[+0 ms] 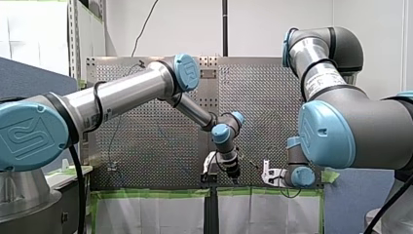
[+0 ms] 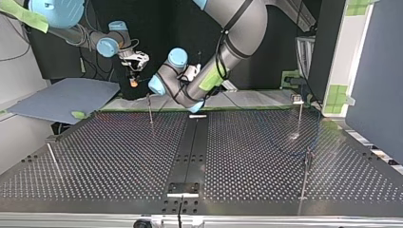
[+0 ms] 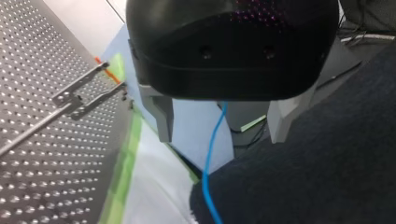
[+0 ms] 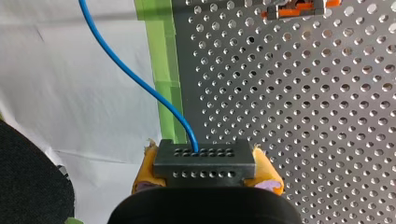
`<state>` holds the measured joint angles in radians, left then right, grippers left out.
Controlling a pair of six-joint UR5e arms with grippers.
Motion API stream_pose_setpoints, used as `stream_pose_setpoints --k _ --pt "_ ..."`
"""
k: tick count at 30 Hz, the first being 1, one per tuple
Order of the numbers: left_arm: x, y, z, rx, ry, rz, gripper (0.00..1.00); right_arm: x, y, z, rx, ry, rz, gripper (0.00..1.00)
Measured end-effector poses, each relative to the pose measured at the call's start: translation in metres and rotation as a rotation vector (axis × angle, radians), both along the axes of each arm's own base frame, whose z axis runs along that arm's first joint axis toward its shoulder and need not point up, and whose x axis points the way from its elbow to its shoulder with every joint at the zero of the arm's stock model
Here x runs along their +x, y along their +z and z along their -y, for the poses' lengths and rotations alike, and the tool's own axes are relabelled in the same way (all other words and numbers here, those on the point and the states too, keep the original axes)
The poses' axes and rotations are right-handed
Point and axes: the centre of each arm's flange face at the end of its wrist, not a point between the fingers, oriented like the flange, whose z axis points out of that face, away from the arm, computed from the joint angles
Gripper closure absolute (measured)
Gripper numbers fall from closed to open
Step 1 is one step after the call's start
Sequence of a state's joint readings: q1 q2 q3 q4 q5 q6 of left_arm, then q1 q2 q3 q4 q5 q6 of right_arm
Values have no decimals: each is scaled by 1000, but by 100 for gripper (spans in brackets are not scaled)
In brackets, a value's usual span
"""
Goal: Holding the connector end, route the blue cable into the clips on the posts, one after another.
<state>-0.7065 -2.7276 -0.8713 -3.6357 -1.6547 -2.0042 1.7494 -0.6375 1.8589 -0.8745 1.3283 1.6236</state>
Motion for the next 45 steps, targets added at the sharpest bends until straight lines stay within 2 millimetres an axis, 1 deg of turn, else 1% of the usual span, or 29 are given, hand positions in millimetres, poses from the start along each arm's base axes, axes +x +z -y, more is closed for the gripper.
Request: stream_pose_setpoints --k 8,13,20,25,29,33,38,45 --pt "-9 -2 -2 -24 29 -96 0 0 0 1 -3 -2 -1 100" --pt "-5 -3 1 -83 52 -103 0 2 1 1 -4 0 -1 100" --pt "7 2 11 -172 94 -69 0 3 1 0 -5 3 -1 100" --pt "11 -9 16 -226 117 -69 0 4 1 0 -5 5 -1 100" --pt "14 -23 23 -259 135 -77 0 4 1 -1 -4 6 -1 100" --pt "16 -35 25 -276 167 -90 0 5 1 -1 -3 6 -1 100" --pt "18 -40 23 -297 214 -105 0 5 1 -1 -5 7 -1 100" --pt "22 -41 22 -319 249 -111 0 5 1 -1 -4 7 -1 100"
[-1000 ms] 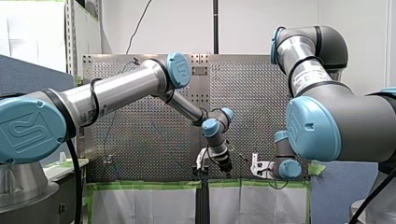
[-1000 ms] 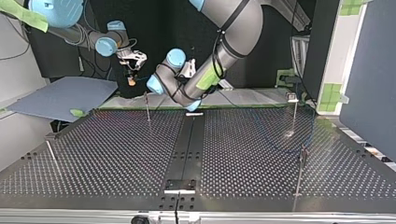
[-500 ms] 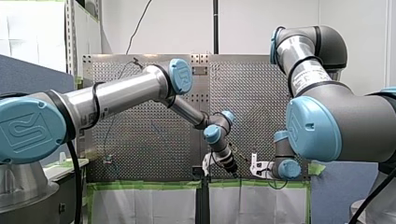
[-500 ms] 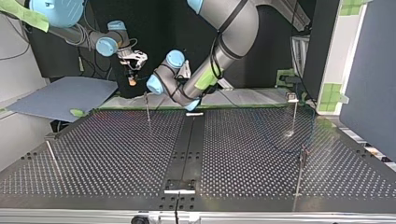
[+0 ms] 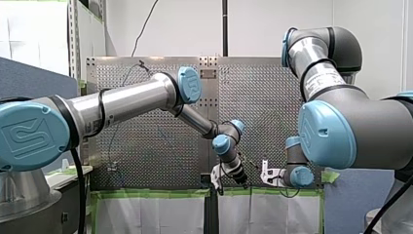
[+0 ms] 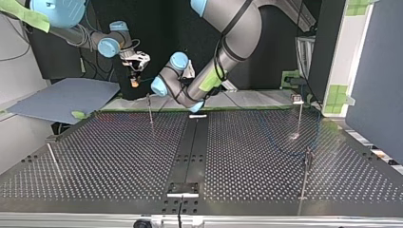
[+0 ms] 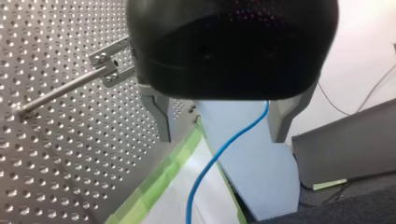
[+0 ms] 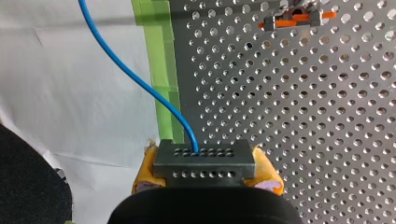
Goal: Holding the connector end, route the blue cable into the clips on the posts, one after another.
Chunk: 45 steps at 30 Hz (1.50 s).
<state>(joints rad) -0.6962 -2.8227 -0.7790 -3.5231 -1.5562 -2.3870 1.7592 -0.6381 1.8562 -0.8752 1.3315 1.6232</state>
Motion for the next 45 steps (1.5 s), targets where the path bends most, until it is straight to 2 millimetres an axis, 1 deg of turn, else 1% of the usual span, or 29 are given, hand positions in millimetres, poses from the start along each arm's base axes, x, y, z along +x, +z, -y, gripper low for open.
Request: stream_pose_setpoints --k 10,13,16,26,29,36,45 --pt "11 -1 -2 -18 32 36 0 0 0 0 -1 1 0 100" --pt "13 -6 -5 -15 38 34 0 1 0 0 0 1 0 100" --pt "13 -20 -9 -4 38 23 0 0 0 1 -1 1 0 100" --pt "10 -86 -21 12 45 10 0 1 1 2 -5 3 -3 100" --pt "11 -94 -24 11 50 14 0 1 1 3 -6 3 -3 100" --pt "15 -97 -28 14 62 23 0 1 2 4 -8 3 -2 100" --pt "15 -98 -27 19 62 27 0 1 2 4 -9 3 -2 100"
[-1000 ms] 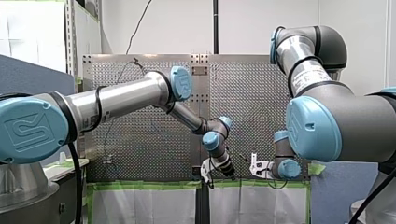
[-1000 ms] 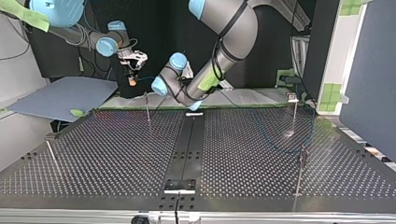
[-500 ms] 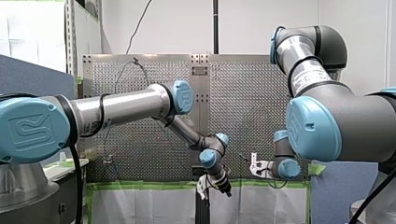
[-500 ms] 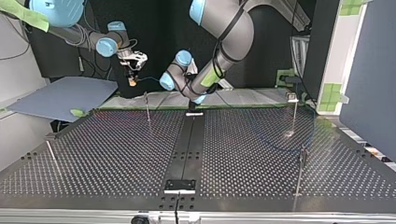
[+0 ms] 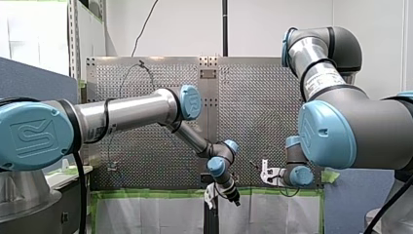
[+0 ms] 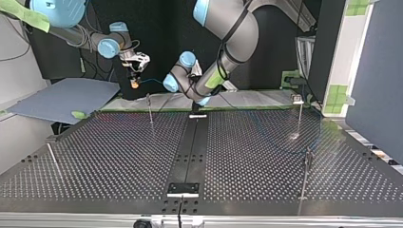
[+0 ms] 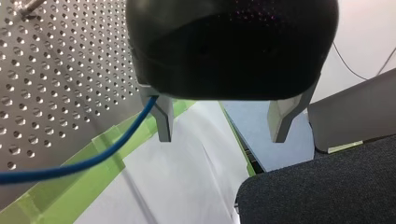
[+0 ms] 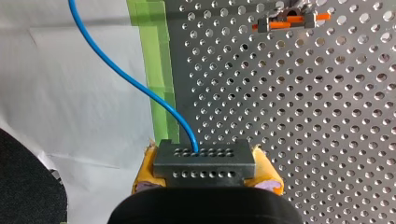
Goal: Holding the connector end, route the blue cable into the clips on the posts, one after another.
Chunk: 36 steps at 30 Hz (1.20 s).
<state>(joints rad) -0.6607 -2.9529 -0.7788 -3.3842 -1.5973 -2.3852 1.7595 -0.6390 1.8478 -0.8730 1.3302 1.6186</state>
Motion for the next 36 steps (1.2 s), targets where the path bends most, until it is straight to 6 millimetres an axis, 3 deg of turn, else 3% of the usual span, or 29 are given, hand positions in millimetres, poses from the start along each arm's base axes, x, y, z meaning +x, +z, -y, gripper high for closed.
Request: stream_pose_setpoints --k 2,3,4,5,7,8,9,10,36 --pt "-1 0 1 1 -2 1 0 0 0 0 0 0 0 100" --pt "-1 0 1 1 -3 1 17 0 0 0 0 0 0 100" --pt "-1 0 1 2 -3 1 28 0 0 0 1 0 0 100" --pt "-2 0 1 3 -5 3 28 0 0 0 1 0 0 100" --pt "-3 0 3 12 -11 9 61 0 0 0 1 0 0 100" --pt "-4 1 4 20 -14 15 61 0 0 0 1 0 0 100" --pt "-5 1 4 28 -17 20 76 0 0 0 1 0 0 100" --pt "-6 1 4 36 -20 26 99 0 0 0 2 0 0 100" --pt "-24 5 18 261 -121 195 99 -8 2 5 0 -30 -10 100"
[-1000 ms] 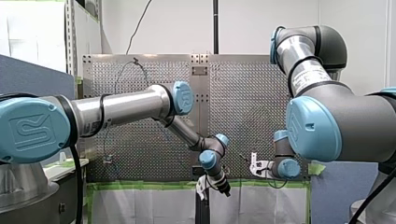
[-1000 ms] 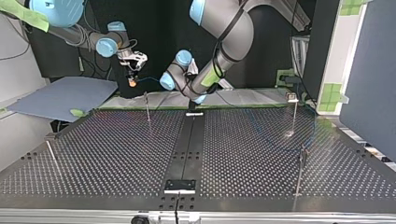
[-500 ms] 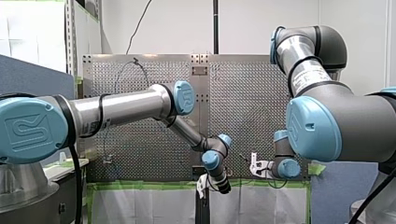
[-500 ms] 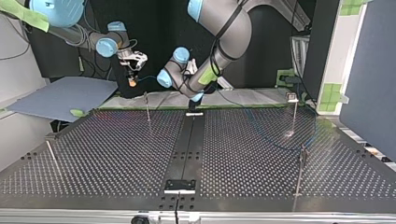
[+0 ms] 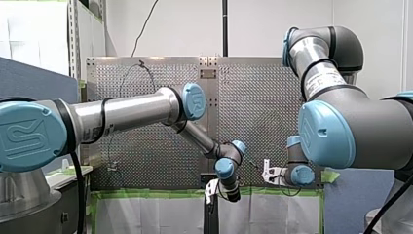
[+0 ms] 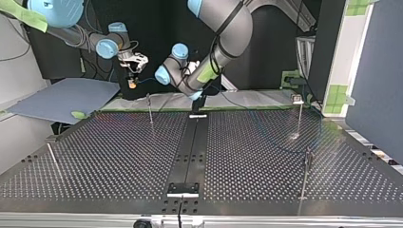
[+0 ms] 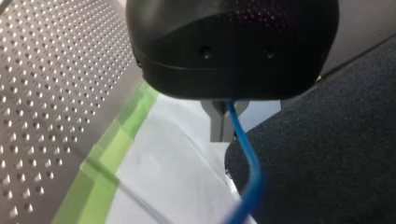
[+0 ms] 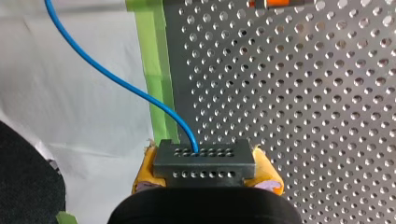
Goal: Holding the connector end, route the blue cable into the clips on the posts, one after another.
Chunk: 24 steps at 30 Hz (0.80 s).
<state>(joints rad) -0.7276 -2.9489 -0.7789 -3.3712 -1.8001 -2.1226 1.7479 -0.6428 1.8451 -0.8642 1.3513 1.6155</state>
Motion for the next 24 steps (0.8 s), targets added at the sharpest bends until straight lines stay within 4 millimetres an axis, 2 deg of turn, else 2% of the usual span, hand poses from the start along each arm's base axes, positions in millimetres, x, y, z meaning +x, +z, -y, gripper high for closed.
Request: stream_pose_setpoints --k 11,20,24 --pt "-25 44 51 -18 -75 171 99 -3 8 4 -3 -12 -6 100" --pt "-45 50 75 -62 -76 234 99 -5 9 5 -4 -8 -3 100" --pt "-51 50 83 -88 -71 252 99 -8 18 11 -15 -8 15 100"
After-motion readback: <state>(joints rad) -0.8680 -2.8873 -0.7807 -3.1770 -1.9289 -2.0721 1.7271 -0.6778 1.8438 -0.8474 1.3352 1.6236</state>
